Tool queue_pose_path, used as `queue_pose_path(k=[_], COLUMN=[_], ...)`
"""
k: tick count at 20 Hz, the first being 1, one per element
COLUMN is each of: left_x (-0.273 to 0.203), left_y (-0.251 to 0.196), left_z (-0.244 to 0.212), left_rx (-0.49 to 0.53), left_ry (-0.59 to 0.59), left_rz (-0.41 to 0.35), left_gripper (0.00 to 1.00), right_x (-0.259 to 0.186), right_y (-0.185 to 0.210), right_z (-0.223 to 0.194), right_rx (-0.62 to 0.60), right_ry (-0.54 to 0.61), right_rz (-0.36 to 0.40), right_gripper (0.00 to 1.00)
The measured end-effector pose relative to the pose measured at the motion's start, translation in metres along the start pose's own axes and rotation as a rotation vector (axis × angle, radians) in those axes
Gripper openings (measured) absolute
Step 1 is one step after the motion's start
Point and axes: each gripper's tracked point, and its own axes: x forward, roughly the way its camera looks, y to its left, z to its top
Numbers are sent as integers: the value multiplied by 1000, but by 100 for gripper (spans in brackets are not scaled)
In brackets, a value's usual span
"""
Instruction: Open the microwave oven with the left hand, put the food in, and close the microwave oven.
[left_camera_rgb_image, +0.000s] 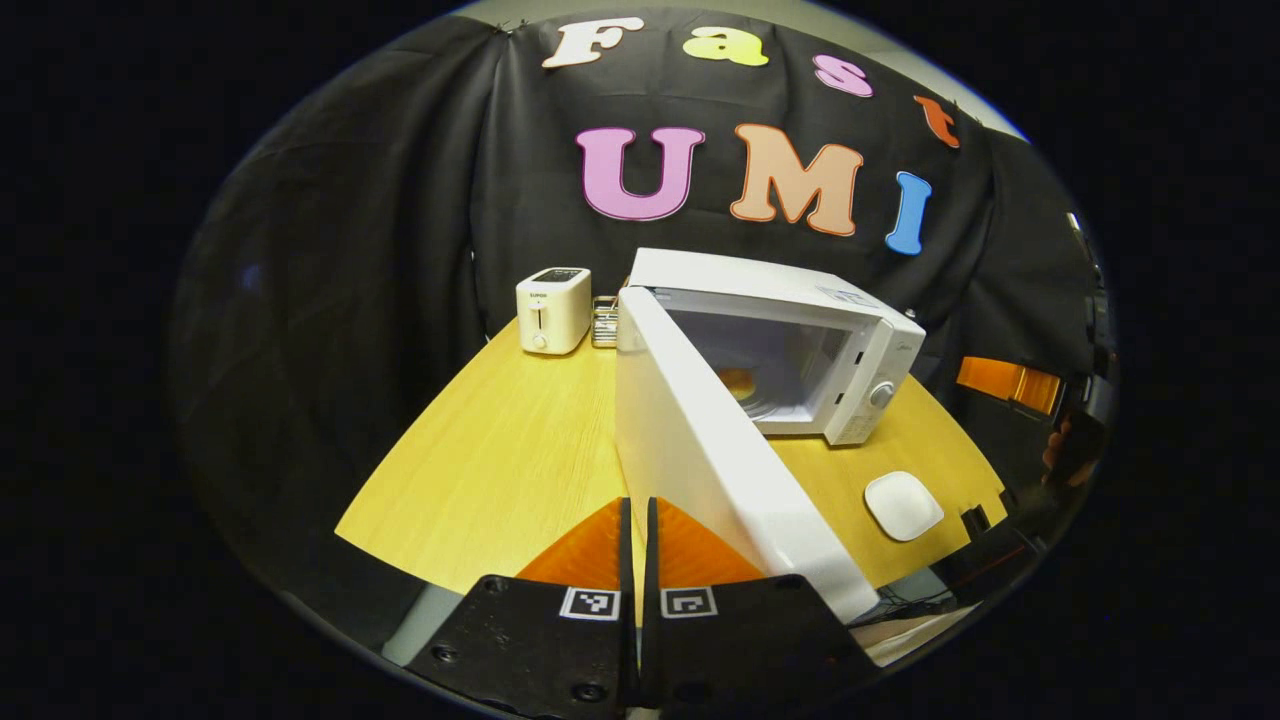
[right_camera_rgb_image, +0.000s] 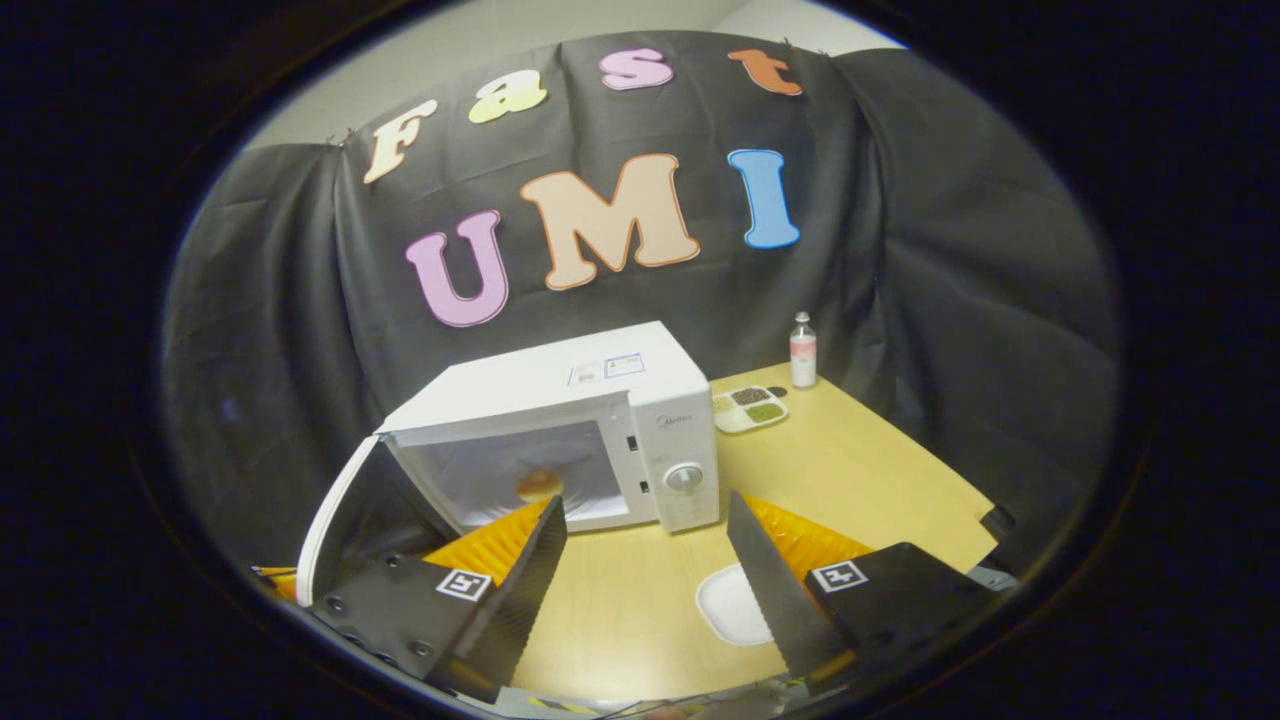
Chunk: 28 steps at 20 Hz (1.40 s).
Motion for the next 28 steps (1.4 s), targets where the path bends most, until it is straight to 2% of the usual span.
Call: queue_pose_path(k=[1, 2, 7, 10, 20, 21, 22, 23, 24, 25, 27, 28], left_x=[2, 0, 10, 17, 62, 67, 72, 77, 83, 90, 100, 104], left_y=[-2, -5, -32, -56, -149, -158, -165, -173, -180, -187, -204, -211], left_z=[0, -1, 3, 10, 25, 29, 32, 36, 39, 41, 48, 51], left_rx=[-4, -9, -10, 31, 109, 118, 127, 135, 140, 142, 138, 138], left_ry=[1, 7, 16, 8, 1, -5, -12, -19, -22, -24, -37, -44], left_rz=[12, 19, 35, 31, -103, -115, -128, -138, -148, -159, -187, -194], left_gripper=[1, 1, 1, 1, 1, 1, 0, 1, 1, 1, 1, 1], right_x=[1, 1, 4, 7, 9, 11, 11, 12, 14, 15, 15, 16], right_y=[-3, -6, -30, -50, -117, -122, -127, -131, -136, -138, -137, -138], right_z=[2, 4, 7, 7, 16, 20, 22, 23, 24, 26, 26, 27], right_rx=[-6, -13, -16, -43, -26, -18, -14, -11, -8, -3, -4, -9], right_ry=[-2, 0, 18, 28, 23, 15, 10, 6, 4, 3, 3, 2], right_rz=[8, 15, 29, 20, -33, -37, -43, -47, -50, -50, -45, -44], right_gripper=[100, 92, 92, 92, 92, 100, 100, 92, 92, 100, 100, 92])
